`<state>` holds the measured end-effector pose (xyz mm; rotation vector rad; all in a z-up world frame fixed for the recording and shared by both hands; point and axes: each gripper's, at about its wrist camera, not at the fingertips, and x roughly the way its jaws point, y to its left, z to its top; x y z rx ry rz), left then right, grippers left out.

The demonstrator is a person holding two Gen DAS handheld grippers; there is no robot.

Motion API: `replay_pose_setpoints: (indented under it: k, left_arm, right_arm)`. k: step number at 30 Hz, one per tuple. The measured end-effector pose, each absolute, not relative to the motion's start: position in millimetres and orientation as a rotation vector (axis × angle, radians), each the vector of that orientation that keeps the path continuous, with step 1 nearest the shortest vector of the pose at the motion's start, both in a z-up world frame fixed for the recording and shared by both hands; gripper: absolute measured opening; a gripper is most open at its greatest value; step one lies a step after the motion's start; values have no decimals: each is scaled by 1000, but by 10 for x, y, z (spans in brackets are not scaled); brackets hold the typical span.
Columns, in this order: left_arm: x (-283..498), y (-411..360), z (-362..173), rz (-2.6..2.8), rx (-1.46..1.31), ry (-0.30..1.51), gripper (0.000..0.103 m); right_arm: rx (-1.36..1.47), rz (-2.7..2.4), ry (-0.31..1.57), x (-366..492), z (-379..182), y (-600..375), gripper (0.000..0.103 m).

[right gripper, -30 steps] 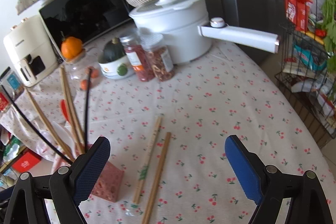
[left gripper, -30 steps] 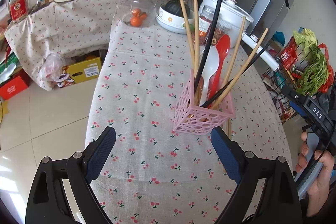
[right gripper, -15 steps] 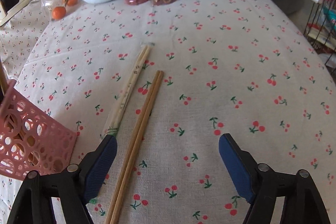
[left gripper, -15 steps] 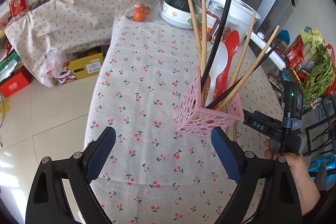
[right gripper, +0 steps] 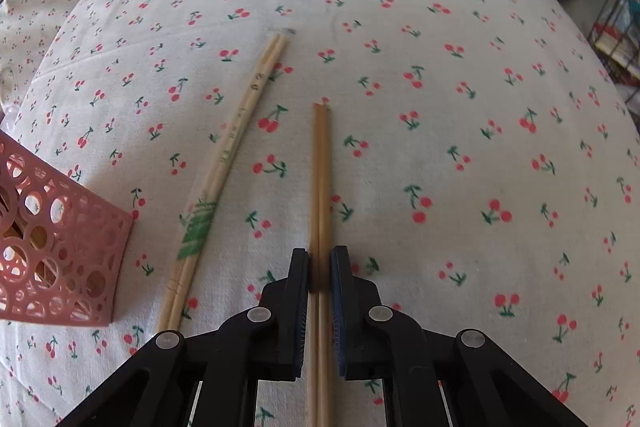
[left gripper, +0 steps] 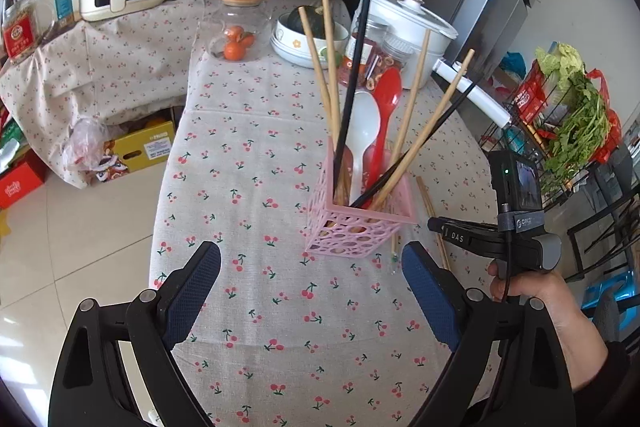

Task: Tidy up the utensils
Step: 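Grasp the pair of wooden chopsticks with the right tool, then hold the chopstick pair in the right tool while the left tool grasps the wrapped chopsticks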

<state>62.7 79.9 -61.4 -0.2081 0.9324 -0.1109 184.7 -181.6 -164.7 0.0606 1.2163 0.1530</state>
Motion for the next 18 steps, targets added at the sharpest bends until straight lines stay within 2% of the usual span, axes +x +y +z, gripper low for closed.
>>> replay_pose_setpoints:
  k: [10, 13, 18]
  left_arm:
    - [311, -13, -570, -281, -6, 895, 91]
    - [298, -370, -637, -314, 72, 929, 87]
    - [531, -959, -724, -346, 93, 999, 74]
  right_arm:
    - [307, 132, 1106, 1299, -1041, -2802, 7]
    - [359, 118, 1082, 1174, -925, -3038, 7]
    - [426, 109, 1022, 1049, -770, -3322, 7]
